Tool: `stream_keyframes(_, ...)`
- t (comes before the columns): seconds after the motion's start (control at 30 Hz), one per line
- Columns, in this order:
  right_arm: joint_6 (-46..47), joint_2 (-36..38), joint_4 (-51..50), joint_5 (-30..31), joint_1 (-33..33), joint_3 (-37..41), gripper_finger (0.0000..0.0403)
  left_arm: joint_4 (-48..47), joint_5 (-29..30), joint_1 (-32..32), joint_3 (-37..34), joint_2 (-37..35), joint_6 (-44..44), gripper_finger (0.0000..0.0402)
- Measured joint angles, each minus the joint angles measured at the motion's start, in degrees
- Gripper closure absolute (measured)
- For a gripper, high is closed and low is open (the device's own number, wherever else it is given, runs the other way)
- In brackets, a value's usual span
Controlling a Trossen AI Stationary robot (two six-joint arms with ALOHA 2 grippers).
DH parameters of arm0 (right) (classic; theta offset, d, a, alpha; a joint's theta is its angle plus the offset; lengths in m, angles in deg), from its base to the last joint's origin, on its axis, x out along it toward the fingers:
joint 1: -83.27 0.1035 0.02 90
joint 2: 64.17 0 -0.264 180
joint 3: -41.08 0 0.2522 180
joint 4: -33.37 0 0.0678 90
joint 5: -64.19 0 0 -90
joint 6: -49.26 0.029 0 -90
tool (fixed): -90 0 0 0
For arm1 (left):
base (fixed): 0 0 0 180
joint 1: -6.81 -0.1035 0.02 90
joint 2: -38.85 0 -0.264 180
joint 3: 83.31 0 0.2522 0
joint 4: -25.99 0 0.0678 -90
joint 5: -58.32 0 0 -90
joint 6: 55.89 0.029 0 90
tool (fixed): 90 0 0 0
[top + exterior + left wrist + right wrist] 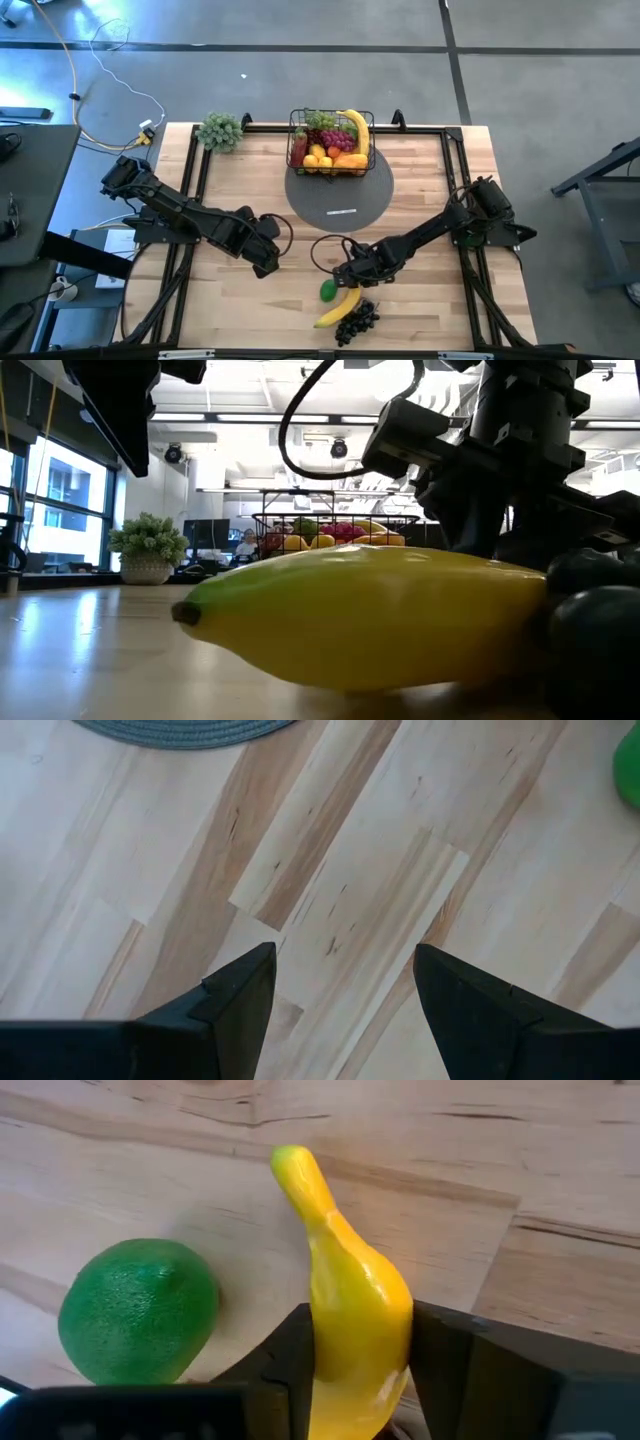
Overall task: Build produce basket
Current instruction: Put the banana into the wire basket
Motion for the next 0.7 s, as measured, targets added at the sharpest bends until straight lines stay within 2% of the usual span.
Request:
stream_keyframes(0.23,-1.9,0.5,-0.8,0.3,0.0,0.1,0.0306,0.0,0.1,0.0,0.0,0.0,1.5,0.0174)
stream_keyframes(0.43,-5.3,2.4,-8.0,2.3,0.0,-1.1,0.0307,0.1,0.5,0.0,0.0,0.0,1.5,0.0174)
stream_keyframes(0.7,-8.6,6.5,-9.9,8.5,0.1,-1.4,0.0309,0.1,1.2,0.0,0.0,0.0,4.1,0.0174)
